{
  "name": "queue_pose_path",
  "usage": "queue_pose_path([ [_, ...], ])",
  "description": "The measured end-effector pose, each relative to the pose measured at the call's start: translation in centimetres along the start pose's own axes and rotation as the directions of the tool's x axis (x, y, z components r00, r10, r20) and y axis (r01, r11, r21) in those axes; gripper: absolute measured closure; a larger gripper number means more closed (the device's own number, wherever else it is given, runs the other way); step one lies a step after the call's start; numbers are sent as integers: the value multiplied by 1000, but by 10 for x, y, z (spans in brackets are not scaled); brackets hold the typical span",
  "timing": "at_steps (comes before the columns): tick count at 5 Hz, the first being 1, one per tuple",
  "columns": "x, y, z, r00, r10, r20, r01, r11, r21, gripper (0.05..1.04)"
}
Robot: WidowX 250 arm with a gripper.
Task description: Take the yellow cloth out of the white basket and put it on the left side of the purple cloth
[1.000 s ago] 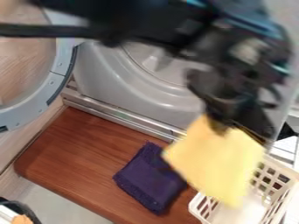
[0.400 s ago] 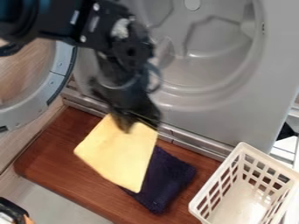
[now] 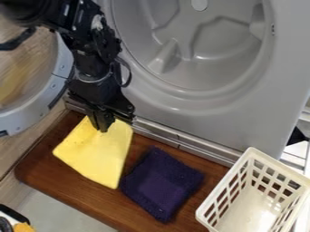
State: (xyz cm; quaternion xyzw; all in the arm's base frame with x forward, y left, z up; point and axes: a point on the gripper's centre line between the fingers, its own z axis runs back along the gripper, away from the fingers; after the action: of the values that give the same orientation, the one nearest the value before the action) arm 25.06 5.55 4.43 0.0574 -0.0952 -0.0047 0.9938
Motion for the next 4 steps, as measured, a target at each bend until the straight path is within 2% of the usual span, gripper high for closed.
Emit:
queue_pose_path([
  [1,-7,17,-13,998,45,-46,-44,999,16,1033],
  [3,-4,32,-38,994,56,-90,-53,998,28,1010],
  [4,3,39,-41,995,49,-86,-44,997,64,862],
])
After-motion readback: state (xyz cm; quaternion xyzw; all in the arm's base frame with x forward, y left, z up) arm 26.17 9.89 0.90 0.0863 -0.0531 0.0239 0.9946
